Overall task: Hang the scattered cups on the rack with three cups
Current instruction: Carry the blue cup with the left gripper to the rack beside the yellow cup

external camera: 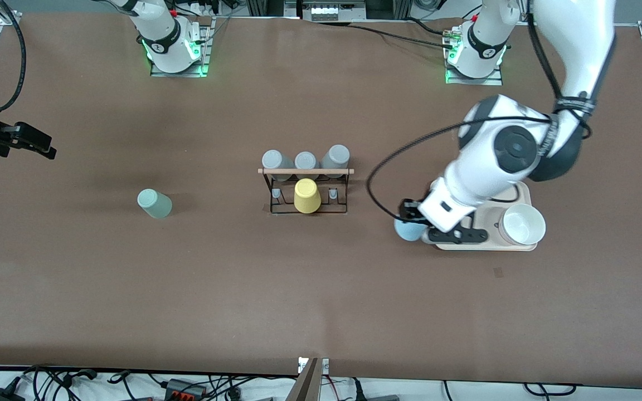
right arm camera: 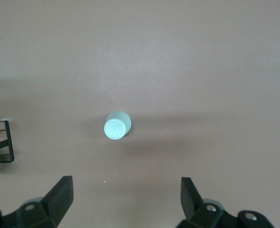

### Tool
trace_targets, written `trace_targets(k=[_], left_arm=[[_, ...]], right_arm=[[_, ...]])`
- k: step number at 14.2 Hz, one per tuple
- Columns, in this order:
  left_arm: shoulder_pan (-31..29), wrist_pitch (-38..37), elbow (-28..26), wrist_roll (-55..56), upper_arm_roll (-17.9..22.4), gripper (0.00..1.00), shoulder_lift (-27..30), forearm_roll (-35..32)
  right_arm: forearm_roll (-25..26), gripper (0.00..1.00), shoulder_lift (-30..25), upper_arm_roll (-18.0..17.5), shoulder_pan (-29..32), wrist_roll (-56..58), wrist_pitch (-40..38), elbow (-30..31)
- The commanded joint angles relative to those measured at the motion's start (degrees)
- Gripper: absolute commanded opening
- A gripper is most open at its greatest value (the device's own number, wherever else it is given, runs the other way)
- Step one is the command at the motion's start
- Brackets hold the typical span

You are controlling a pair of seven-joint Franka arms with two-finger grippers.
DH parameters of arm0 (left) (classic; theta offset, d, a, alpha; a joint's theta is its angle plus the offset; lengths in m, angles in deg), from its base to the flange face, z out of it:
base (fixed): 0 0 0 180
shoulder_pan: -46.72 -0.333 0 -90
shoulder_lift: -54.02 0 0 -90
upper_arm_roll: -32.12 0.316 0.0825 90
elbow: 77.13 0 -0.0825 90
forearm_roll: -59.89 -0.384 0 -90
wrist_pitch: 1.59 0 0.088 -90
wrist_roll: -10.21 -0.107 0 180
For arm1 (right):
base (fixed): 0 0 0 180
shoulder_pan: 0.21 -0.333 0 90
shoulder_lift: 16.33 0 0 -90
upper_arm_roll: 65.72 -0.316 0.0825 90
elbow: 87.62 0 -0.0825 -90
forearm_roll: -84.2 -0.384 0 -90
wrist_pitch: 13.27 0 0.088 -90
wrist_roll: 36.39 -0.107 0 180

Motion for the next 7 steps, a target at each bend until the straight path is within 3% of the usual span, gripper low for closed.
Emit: trace_targets(k=[1, 3, 7], left_arm=[[3.3, -1.4, 4.8, 8.4, -0.1, 0.0, -1.8, 2.3], [6.1, -1.3, 4.9, 15.8, -0.1, 0.0, -2.1, 2.1], [10.1, -0.8, 4.9, 18.0, 0.4, 0.0, -4.2, 1.4]], right_arm=[[0.0, 1.0, -0.2, -0.1, 0.0, 0.9, -0.9, -1.0], [0.0, 1.0, -0.2, -0.1, 0.0, 0.9, -0.9, -1.0], [0.0, 1.0, -0.2, -0.1, 0.0, 0.9, -0.9, -1.0]])
